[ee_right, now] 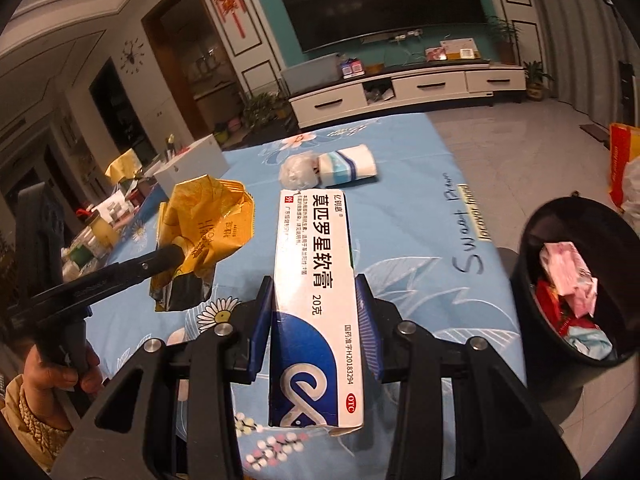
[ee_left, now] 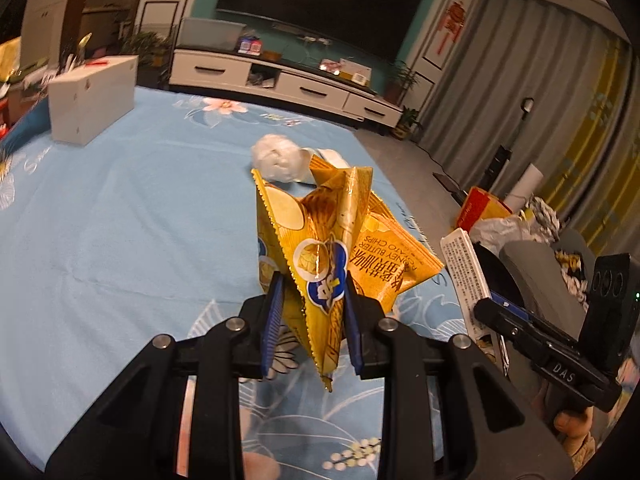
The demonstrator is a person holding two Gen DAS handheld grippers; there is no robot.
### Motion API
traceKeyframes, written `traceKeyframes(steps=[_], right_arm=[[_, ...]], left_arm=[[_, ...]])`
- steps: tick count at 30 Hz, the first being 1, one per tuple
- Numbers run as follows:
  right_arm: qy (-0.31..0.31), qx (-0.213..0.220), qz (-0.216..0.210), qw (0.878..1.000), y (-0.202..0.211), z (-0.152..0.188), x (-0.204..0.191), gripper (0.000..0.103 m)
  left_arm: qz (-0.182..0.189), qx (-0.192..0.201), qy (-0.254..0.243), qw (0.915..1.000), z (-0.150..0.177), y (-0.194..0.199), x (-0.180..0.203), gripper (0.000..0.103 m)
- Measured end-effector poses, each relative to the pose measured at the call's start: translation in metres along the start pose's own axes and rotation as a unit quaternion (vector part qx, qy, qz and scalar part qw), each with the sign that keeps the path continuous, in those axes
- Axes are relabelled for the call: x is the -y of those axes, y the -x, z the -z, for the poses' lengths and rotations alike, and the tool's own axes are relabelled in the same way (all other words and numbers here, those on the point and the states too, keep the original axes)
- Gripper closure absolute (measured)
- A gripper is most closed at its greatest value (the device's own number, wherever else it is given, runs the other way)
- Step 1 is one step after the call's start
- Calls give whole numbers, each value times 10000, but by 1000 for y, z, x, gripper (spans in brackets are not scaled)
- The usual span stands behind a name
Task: Collect trash
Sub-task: 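Carry the yellow chip bag and ointment box over the black bin with both tools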
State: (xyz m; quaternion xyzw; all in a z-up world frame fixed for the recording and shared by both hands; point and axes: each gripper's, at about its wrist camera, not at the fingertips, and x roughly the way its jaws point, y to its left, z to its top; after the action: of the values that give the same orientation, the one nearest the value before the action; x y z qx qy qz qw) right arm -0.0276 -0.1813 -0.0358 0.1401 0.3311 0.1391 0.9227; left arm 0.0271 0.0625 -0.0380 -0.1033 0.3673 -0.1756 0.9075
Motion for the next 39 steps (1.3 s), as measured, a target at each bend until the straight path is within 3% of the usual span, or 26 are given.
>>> traceKeyframes(steps=[15, 39], right_arm=[[-635, 534, 153, 9964, 45, 8, 62, 63], [-1541, 1035, 494, 9814, 87, 28, 155, 63]], left_arm=[[103, -150, -872, 9960, 2, -17, 74, 73], [624, -435, -1909, 9787, 1, -78, 192, 73]])
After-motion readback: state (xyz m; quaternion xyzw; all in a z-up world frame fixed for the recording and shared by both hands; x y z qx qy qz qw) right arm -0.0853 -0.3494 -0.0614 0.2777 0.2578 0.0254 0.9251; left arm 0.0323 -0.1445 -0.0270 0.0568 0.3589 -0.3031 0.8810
